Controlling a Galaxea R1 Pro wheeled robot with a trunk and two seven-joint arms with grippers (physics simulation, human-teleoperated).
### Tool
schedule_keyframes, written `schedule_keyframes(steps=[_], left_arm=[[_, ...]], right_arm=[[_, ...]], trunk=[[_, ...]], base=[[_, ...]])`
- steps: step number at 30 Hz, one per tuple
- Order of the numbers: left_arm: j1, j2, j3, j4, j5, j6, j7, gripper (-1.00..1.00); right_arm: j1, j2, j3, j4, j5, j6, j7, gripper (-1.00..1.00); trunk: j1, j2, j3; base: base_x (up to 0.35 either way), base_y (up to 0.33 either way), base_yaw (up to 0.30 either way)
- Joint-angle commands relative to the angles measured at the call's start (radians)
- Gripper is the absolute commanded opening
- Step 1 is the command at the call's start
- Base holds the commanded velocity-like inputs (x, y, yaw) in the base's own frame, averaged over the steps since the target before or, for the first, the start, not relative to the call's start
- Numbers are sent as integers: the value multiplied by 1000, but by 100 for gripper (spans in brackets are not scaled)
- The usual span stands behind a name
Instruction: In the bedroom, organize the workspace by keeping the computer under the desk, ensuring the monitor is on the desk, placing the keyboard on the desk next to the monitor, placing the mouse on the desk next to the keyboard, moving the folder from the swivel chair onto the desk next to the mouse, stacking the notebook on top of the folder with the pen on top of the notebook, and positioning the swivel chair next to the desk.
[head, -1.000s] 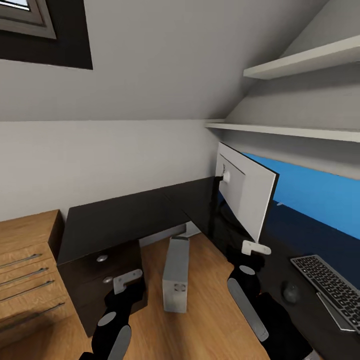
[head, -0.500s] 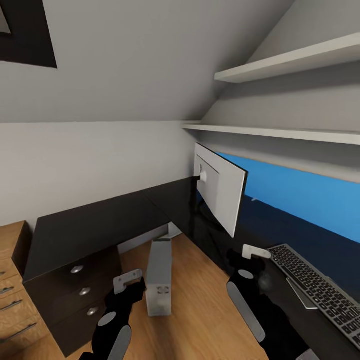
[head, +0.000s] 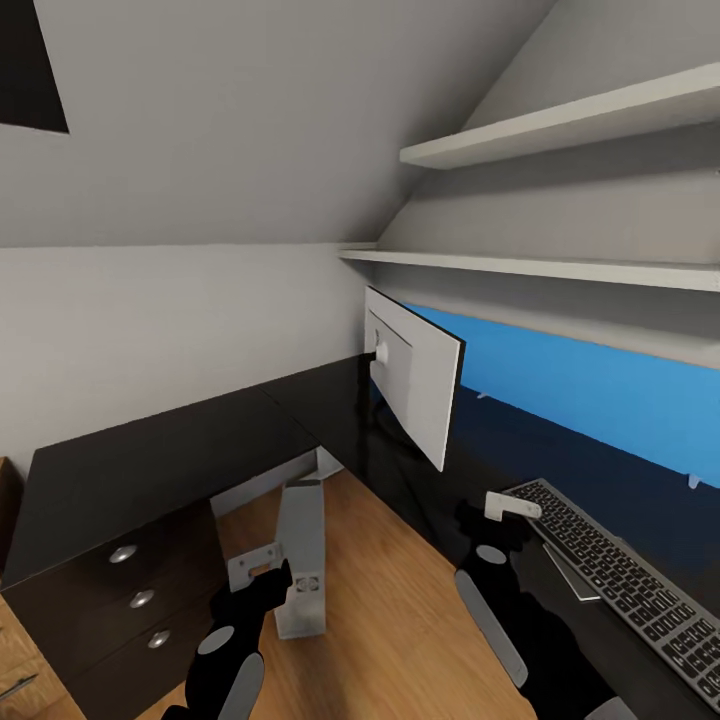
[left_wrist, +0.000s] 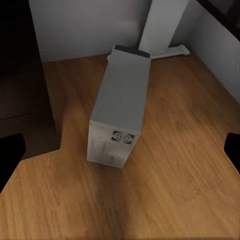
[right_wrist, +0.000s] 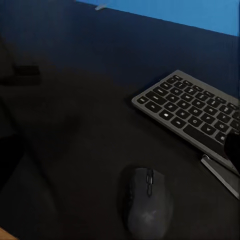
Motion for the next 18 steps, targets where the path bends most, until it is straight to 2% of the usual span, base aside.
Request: schedule_keyframes(steps=[1,7,10,13,14,16,17,18], left_arm=[[-1,0,-1,-1,8,3,8,100],[-1,0,-1,-1,8,3,8,100],[-1,0,-1,0,8,3,7,100],[-1,0,-5,9,8,3,7,100],[-1,0,-5,11,8,3,7,100],[-1,0,-6,12,8,3,6,100],[-1,0,-6,13,8,2,6,100],[-1,0,-6,14,8,3,6,100]], right_arm=[[-2,-1,3,9,-2,6,-3,100],[-11,-2,0,74,2,-1,56,100],[-30,-3,-7,128,2,-35,81,100],[-89,-3,-12,257,0,-89,103,100],[-122,-5,-21,333,-1,-123,132,100],[-152,-6,-33,399,-2,-152,167,100],[-186,-7,-55,478,-3,-180,208,100],[-244,-7,-91,612,-5,-221,275,100]], trunk=[[0,-1,-1],[0,-1,-1],[0,-1,-1],[0,-1,-1],[0,-1,-1],[0,-1,-1],[0,-1,-1],[0,-1,-1]], base=[[0,0,-8],[0,0,-3],[0,0,0],[0,0,0],[0,0,0],[0,0,0],[0,0,0],[0,0,0]])
